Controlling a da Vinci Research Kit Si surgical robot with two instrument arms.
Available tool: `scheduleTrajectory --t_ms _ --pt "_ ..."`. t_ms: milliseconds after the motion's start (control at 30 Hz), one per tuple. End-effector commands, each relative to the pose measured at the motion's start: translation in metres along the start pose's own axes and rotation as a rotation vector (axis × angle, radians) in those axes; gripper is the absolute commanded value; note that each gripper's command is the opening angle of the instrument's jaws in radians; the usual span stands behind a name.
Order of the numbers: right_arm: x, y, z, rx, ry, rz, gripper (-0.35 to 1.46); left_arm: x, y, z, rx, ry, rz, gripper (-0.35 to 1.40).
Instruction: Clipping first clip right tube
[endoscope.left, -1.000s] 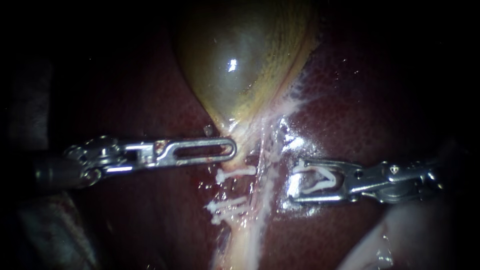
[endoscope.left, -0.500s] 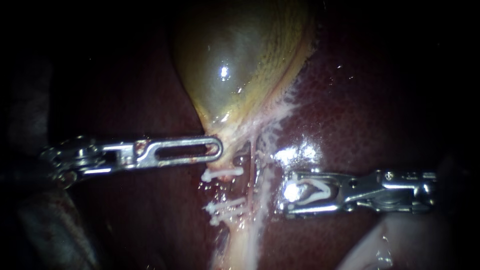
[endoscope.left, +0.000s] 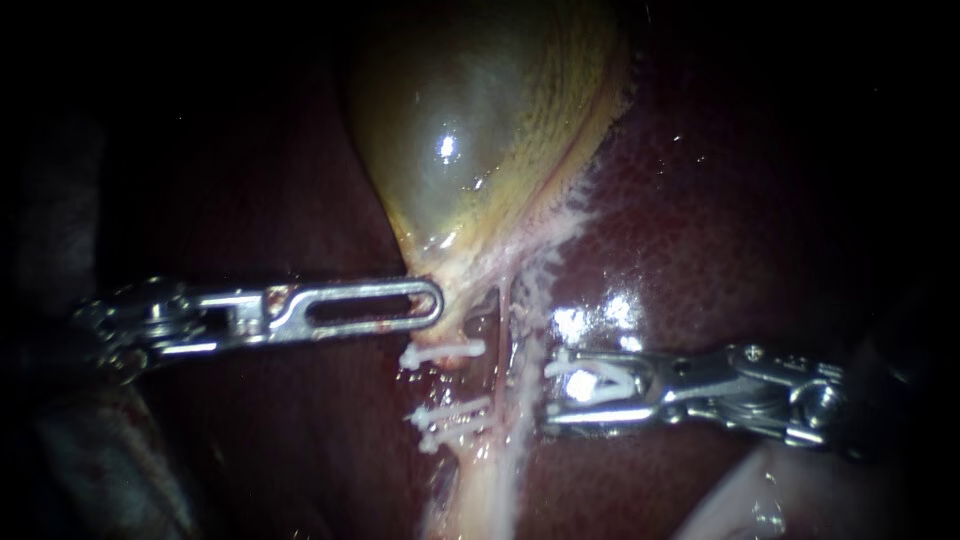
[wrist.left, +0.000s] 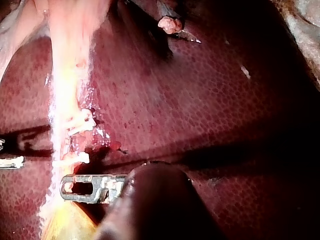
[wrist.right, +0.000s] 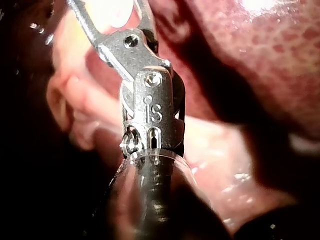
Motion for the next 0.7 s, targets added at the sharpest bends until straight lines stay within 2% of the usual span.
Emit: scheduleTrajectory --t_ms 33,267,700 --pt "-0.0002 0.0002 0.0002 0.0 0.003 0.003 0.53 0.0 0.0 0.0 0.0 -0.001 0.0 -0.35" --pt "-0.0014 0.0016 0.0013 0.0 0.012 0.003 0.54 -0.0001 0.0 -0.0002 0.002 -0.003 -0.005 -0.35" --pt "-0.0019 0.0033 0.0031 0.002 0.026 -0.001 0.53 -0.0002 0.0003 -0.0003 0.002 -0.004 -0.006 -0.35"
